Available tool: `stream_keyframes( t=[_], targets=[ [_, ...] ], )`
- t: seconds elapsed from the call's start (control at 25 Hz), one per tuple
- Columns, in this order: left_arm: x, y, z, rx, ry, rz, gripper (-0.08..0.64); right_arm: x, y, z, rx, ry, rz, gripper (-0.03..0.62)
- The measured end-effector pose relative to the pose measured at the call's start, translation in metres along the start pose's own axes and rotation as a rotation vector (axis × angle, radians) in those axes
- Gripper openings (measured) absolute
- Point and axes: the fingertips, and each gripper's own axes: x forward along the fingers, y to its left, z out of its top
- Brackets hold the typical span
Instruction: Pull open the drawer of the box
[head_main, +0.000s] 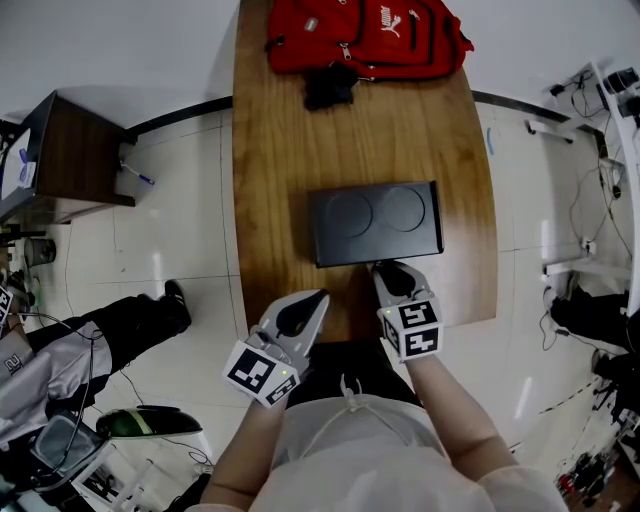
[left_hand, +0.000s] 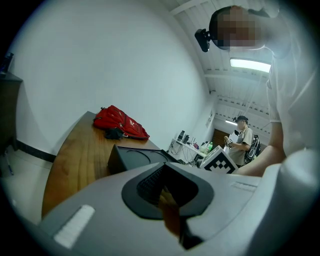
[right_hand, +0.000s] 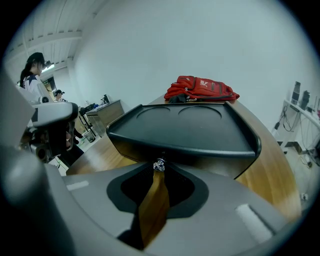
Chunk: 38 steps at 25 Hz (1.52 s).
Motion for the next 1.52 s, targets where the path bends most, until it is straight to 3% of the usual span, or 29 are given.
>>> stream_keyframes(
  t=[0.32,0.92,1.52],
  targets=[
    [-0.011,-0.014,-0.005,0.01,0.011,-0.015,0.005,-0.009,0.006,-0.013,0.017,0.007,0.014,0.076],
    [-0.03,-0.038,-0.018,0.001,-0.002,-0.024,0.006,-0.048,0.031,-0.073,0.034,0.065,0.024,0.078],
    [-0.029,-0.059,-0.017,0.024,-0.029,0.011,0.005,-0.062,0.042,-0.097,0.041,0.131,0.117,0.074]
  ],
)
